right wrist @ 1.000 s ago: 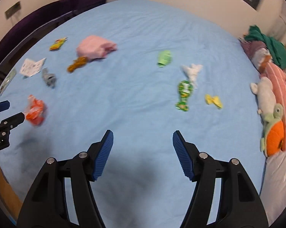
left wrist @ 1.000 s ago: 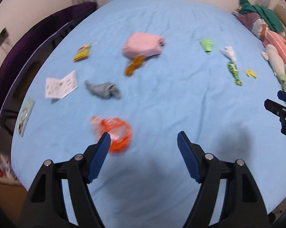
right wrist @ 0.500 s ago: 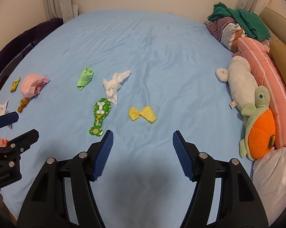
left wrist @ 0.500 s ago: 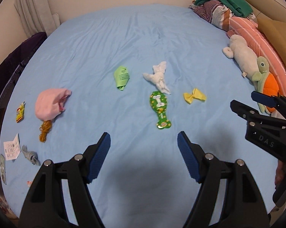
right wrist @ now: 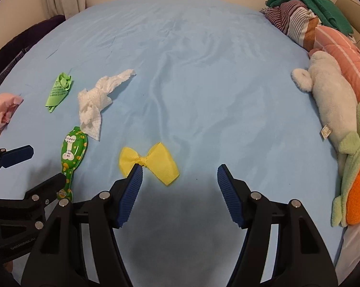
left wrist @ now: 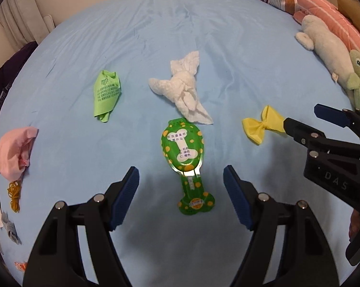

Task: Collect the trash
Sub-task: 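Grasp the green spotted wrapper with the left tool while the right tool grasps the yellow bow, then carry both items to the grey bin and open both tools over it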

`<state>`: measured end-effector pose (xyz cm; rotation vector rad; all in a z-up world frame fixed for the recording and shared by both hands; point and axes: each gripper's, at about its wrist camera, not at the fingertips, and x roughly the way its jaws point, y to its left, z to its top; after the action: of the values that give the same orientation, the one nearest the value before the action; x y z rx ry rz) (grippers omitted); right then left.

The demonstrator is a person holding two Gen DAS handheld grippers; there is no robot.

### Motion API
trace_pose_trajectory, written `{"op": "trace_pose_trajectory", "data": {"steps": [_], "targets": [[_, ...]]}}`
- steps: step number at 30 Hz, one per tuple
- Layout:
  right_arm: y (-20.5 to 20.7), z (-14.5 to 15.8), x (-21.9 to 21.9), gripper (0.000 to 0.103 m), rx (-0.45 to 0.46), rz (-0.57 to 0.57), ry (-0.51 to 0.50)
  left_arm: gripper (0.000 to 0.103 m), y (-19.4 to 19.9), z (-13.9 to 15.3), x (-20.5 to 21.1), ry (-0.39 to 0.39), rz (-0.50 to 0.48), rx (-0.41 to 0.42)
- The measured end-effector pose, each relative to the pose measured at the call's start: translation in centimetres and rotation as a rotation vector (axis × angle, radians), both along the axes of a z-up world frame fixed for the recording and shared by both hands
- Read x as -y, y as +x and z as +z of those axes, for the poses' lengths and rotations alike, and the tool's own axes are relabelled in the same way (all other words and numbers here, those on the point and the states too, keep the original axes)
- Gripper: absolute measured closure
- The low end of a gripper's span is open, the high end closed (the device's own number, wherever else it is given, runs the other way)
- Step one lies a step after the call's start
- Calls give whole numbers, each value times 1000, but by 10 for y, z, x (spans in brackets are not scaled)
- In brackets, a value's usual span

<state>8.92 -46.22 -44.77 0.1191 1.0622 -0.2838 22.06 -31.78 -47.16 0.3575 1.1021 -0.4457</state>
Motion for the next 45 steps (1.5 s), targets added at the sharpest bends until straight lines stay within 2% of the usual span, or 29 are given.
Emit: {"op": "trace_pose_trajectory", "data": {"steps": [5,7,9,10,11,12,13,14,16,20,30,35,45], "targets": [[17,-20,0,40,-13,41,3,31,9,-27,7,26,15,-27],[21,-27,1,42,-23,54,15,32,7,-30,9,22,27,-11],[20,-29,0,52,-19,66,40,40,4,-29,10,16,18,-2],[19,-29,-1,60,-15,75,58,44,3,-28,11,8,12,-4],[18,-29,-2,71,-12,88,74,52,1,-27,11,-5,3,-11],[17,-29,-4,74,-10,103,87,62,0,-26,13,-10,-4,-14],[16,-28,-7,85,-12,115,91,67,-2,-25,15,-17,-17,-20],[15,-27,-10,94,-11,137,109,80,-3,-24,18,-20,-27,-24],[12,-23,-15,99,-9,152,132,82,-6,-22,21,-17,-34,-25],[3,-11,-27,99,11,172,140,82,-8,-18,15,-47,-20,-52],[-25,25,-67,99,34,221,101,82,-40,12,-33,-66,36,-32],[-40,41,-100,99,34,264,97,82,-62,31,-81,-71,93,-24],[-54,66,-211,99,9,445,98,82,-105,63,-221,-87,325,-26]]}}
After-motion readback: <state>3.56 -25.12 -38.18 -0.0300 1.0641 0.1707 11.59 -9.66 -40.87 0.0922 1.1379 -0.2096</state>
